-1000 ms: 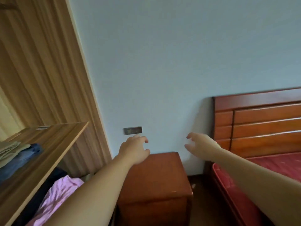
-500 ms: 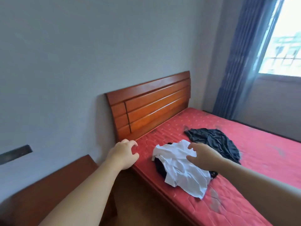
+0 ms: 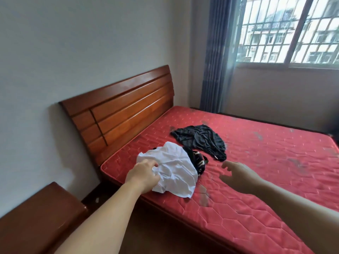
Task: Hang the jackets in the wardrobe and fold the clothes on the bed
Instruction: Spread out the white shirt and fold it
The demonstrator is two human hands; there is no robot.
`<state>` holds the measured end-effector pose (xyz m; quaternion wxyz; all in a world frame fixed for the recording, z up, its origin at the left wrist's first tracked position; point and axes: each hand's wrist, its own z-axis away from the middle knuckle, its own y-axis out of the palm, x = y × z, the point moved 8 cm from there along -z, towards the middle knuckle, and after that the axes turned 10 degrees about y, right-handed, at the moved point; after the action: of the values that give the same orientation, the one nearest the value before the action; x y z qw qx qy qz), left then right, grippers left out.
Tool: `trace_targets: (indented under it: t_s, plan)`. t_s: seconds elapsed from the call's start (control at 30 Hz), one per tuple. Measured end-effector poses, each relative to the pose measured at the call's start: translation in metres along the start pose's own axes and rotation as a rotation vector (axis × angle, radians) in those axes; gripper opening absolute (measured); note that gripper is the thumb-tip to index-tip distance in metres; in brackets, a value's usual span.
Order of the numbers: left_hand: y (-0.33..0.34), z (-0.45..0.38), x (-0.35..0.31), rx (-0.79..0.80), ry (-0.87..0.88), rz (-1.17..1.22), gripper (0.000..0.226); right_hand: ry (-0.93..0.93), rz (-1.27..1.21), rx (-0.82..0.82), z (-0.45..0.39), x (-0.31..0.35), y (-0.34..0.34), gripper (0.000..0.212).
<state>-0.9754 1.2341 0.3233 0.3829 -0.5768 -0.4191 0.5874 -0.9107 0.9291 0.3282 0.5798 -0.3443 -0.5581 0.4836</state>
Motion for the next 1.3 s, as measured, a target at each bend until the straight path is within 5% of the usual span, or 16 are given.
trace_targets:
  t_s: [0.4,0.73,0.93,1.3]
  plan:
    - [0.045,-0.071,-0.057,0.086,-0.029,-0.068,0.042,0.027,-0.086,0.040,-0.078,-0.072,0.005,0.045]
    - [0.095,-0.210,0.065,0.087,-0.076,0.046,0.040,0.037,0.017,0.105,-0.222,-0.007,0.073,0.044]
    - [0.150,-0.254,0.148,0.223,-0.158,0.036,0.037,0.044,0.019,0.208,-0.305,0.034,0.141,0.040]
    - [0.191,-0.323,0.224,0.302,-0.337,0.030,0.038,0.058,-0.054,0.397,-0.437,0.066,0.233,0.046]
